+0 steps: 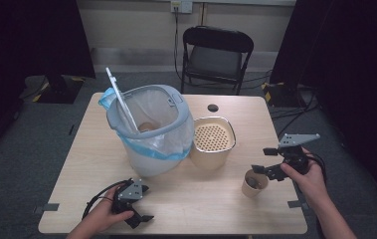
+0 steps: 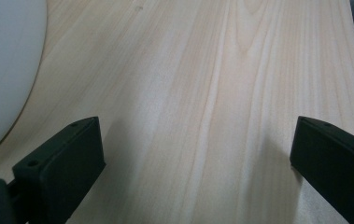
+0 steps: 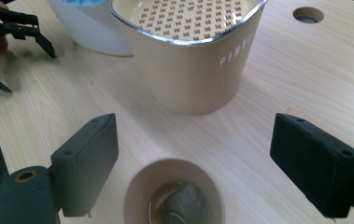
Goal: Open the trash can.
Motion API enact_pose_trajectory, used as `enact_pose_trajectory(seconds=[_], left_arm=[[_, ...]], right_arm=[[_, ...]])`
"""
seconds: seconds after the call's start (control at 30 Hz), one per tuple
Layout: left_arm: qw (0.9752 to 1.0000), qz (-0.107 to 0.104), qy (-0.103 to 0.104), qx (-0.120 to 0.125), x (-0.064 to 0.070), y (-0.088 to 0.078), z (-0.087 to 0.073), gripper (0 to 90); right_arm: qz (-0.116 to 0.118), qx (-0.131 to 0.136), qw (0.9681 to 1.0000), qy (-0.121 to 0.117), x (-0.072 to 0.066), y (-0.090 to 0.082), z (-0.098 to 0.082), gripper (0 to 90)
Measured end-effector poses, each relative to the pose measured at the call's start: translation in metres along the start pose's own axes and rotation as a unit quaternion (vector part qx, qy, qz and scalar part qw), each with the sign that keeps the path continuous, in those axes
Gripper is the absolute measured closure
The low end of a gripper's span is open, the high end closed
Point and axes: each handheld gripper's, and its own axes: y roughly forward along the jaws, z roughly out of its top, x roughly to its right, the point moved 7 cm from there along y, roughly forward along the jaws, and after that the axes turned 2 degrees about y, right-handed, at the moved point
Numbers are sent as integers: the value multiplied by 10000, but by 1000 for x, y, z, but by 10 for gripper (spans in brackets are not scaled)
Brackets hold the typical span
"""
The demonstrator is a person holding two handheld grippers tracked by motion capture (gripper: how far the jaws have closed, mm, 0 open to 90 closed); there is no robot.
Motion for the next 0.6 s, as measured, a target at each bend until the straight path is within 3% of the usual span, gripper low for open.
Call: enact_pose_trajectory(seconds=[0.6], left_arm=[[10000, -13, -7, 33, 0, 0, 0, 21]], right_arm=[[125, -42, 9998, 173, -1, -1, -35, 149]])
